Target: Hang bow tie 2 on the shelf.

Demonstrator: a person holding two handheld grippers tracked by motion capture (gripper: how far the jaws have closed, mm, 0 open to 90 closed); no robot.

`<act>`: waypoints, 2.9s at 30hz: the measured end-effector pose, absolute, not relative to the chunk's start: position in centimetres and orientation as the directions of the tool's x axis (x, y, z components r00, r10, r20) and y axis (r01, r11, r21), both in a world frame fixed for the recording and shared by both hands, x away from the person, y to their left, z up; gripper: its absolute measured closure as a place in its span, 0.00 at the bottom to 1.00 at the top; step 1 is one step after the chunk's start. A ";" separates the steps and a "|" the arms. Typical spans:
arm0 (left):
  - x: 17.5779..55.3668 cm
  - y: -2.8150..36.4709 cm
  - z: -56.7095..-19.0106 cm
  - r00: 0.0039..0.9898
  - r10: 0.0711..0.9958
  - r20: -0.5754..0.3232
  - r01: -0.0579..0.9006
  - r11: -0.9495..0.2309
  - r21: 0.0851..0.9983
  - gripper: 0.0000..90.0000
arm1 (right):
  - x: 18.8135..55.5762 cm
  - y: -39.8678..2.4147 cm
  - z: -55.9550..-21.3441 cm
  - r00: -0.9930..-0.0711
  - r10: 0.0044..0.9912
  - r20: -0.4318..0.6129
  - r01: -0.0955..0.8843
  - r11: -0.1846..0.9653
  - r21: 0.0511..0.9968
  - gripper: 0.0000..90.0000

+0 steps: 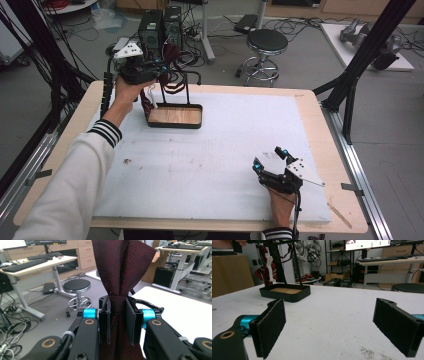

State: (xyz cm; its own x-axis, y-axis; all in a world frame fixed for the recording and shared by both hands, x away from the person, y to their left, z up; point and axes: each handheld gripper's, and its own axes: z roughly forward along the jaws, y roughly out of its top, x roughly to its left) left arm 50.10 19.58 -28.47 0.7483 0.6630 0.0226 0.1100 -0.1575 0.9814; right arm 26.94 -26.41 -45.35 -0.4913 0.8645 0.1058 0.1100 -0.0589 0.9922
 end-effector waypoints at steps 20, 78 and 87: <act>50.3 19.0 -28.8 0.709 0.700 0.085 0.078 -0.198 0.977 0.82 | 27.0 -26.5 -45.4 -0.494 0.863 0.107 0.108 -0.061 0.992 0.11; 36.0 24.9 -31.5 0.744 0.661 0.094 -0.041 -0.096 0.995 0.15 | 26.9 -26.4 -45.4 -0.494 0.865 0.092 0.097 -0.050 0.994 0.11; 32.6 26.4 -34.2 0.734 0.677 0.057 -0.030 -0.051 0.998 0.15 | 26.8 -26.4 -45.4 -0.495 0.865 0.088 0.093 -0.047 0.994 0.11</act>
